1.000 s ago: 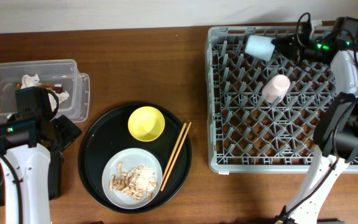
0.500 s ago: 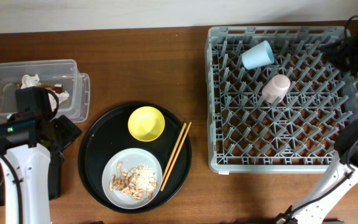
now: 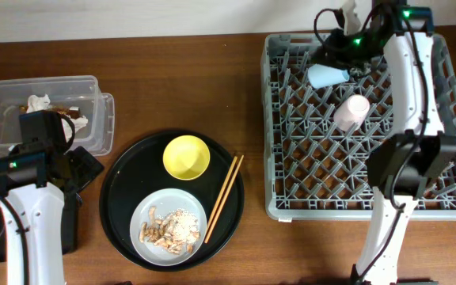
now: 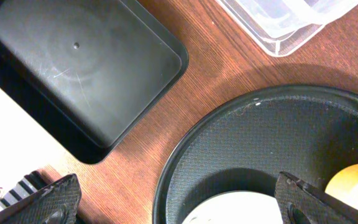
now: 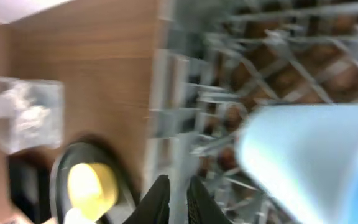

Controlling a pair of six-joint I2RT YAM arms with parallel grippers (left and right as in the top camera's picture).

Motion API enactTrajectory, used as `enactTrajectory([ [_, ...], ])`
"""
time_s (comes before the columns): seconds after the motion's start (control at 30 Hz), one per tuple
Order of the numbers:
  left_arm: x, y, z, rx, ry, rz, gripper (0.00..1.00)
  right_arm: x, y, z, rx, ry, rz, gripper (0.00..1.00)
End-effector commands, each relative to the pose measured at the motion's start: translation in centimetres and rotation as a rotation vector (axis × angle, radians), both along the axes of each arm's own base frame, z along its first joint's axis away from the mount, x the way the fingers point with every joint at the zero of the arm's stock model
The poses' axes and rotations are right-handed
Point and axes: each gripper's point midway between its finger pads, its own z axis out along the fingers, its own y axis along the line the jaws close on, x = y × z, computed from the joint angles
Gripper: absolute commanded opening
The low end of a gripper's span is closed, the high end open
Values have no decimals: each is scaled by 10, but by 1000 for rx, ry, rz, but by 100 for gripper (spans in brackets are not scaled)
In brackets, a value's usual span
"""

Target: Sort waste into correct bins and load items into the dishwasher rack

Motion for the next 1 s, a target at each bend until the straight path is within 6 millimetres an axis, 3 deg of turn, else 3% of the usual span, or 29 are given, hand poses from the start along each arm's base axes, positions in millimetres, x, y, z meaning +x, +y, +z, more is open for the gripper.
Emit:
enactTrajectory([
  [0.0,-1,3,2,12,-3,16,99,3,-43,-31,-164,86,-146,13],
  [0.13,-1,3,2,12,-3,17,99,2,-86,-39,-284,114,-261,11],
  [0.4,-1,3,2,12,-3,17,99,-10,-137,-35,-286,148,-360,9],
  [0.5,-1,3,2,12,-3,16,99,-17,-142,-9,-285,119,-376,8],
  [0.57,-1,3,2,12,-3,16,99,-16,-123,11,-246,56,-308,9],
  [0.63,-1,3,2,12,-3,16,99,-17,-93,17,-185,46,-239,15],
  [0.67,-1,3,2,12,-3,17,99,-16,-78,14,-202,34,-173,26],
  [0.7,-1,3,2,12,-3,17,99,-14,-69,10,-237,24,-134,51],
  [0.73,-1,3,2,12,-3,16,99,-11,-70,4,-326,25,-139,82],
  [0.77,-1,3,2,12,-3,17,99,-8,-73,1,-400,18,-149,93],
  [0.8,-1,3,2,12,-3,16,99,-4,-76,0,-469,6,-160,98],
  [0.9,-1,3,2,12,-3,17,99,9,-81,-1,-673,-67,-89,98],
  [0.97,-1,3,2,12,-3,16,99,10,-96,-9,-791,-44,-106,99],
])
